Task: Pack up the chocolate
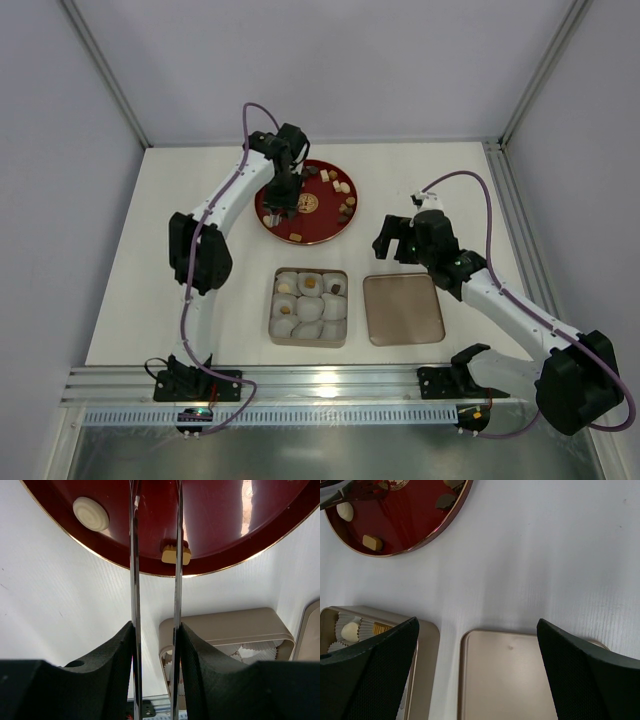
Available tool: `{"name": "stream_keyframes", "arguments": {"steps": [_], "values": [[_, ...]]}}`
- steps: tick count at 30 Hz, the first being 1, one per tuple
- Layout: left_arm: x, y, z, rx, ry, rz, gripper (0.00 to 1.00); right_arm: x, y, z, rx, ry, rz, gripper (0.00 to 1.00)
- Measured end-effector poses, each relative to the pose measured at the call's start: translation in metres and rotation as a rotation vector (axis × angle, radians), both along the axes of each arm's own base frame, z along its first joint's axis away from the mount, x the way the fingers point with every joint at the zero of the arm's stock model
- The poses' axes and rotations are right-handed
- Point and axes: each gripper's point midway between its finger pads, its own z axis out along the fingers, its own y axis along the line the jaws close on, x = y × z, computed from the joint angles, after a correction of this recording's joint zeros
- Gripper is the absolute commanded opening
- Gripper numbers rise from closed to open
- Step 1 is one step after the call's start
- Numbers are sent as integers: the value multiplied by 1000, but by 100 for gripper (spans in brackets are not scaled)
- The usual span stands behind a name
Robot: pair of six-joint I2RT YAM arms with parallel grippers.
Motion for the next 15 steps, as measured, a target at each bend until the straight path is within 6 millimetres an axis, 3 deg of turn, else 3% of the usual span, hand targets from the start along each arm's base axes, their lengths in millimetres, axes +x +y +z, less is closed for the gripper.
{"name": "stream_keyframes", "arguments": {"steps": [15], "values": [[2, -1, -2, 2, 3, 0, 36, 0, 0, 0, -2, 2, -1, 100]]}}
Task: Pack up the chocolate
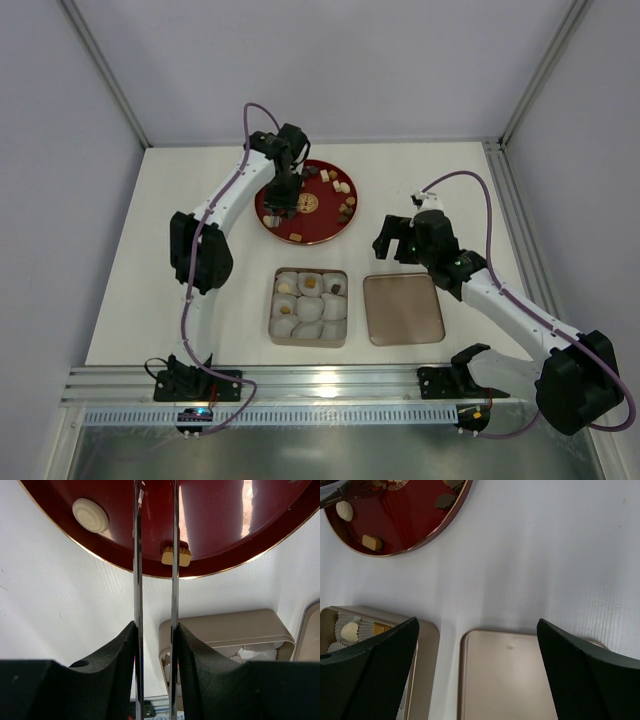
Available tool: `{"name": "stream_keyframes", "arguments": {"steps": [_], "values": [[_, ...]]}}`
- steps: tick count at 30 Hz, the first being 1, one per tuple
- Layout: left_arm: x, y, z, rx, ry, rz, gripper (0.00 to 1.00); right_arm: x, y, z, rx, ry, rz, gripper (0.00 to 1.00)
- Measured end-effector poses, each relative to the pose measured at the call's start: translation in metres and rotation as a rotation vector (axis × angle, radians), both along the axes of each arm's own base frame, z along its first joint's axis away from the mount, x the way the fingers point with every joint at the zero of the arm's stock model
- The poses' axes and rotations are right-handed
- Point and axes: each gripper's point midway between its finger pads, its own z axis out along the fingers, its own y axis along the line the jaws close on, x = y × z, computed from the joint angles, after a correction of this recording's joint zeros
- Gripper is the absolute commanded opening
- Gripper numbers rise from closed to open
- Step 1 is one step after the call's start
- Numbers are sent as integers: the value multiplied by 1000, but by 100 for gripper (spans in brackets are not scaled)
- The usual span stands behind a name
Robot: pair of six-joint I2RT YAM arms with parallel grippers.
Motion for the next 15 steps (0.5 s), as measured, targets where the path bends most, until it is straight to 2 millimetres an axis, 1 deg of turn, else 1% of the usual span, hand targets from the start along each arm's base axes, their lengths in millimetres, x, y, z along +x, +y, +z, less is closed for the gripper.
{"name": "stream_keyframes", "arguments": {"steps": [5, 15], "values": [[-1, 1, 0, 2, 4, 0, 30, 0, 0, 0, 0, 0, 0, 100], [4, 1, 11, 4, -26, 4, 29, 0, 0, 0, 0, 0, 0, 100]]}}
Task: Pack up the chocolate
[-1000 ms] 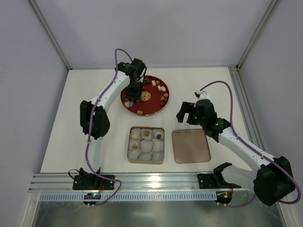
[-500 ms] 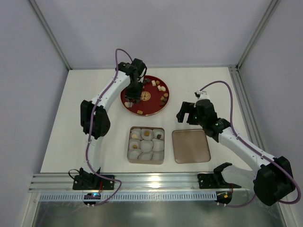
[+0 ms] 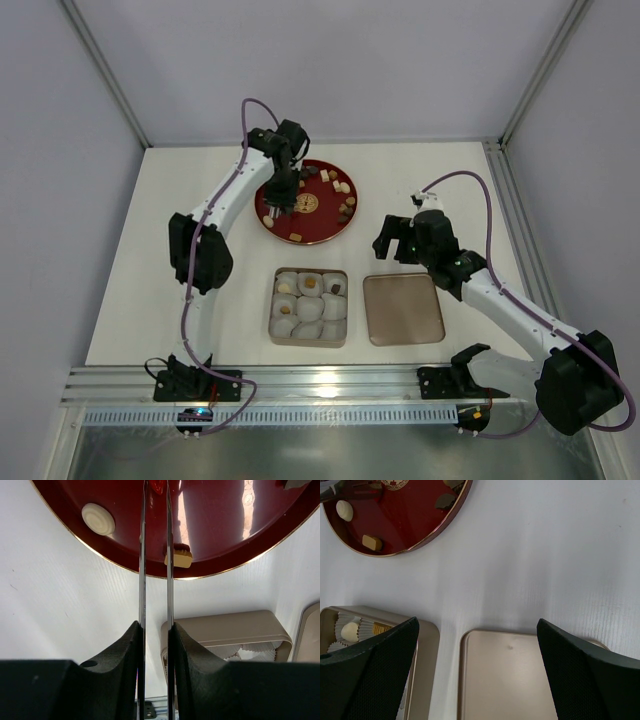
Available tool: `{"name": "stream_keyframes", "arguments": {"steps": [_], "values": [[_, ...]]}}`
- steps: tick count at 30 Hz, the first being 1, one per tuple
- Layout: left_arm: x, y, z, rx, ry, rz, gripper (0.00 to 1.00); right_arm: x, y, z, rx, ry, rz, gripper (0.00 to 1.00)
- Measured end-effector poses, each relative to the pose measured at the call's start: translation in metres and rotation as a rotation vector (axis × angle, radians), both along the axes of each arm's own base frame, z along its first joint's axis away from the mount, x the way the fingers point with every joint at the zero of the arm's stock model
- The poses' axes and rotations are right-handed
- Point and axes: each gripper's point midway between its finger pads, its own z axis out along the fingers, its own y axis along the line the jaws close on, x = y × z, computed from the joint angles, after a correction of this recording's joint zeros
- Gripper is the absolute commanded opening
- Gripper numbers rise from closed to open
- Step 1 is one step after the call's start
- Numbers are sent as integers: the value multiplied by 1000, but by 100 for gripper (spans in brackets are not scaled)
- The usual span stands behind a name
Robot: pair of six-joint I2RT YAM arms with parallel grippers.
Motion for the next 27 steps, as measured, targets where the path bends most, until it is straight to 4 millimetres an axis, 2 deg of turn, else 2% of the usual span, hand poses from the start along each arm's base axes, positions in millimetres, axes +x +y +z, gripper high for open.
{"name": "stream_keyframes", "arguments": {"steps": [11, 27], "values": [[0, 2, 3, 6, -8, 3, 26, 0, 0, 0, 0, 0, 0, 100], [-7, 6, 20, -10, -36, 6, 26, 0, 0, 0, 1, 0, 0, 100]]}}
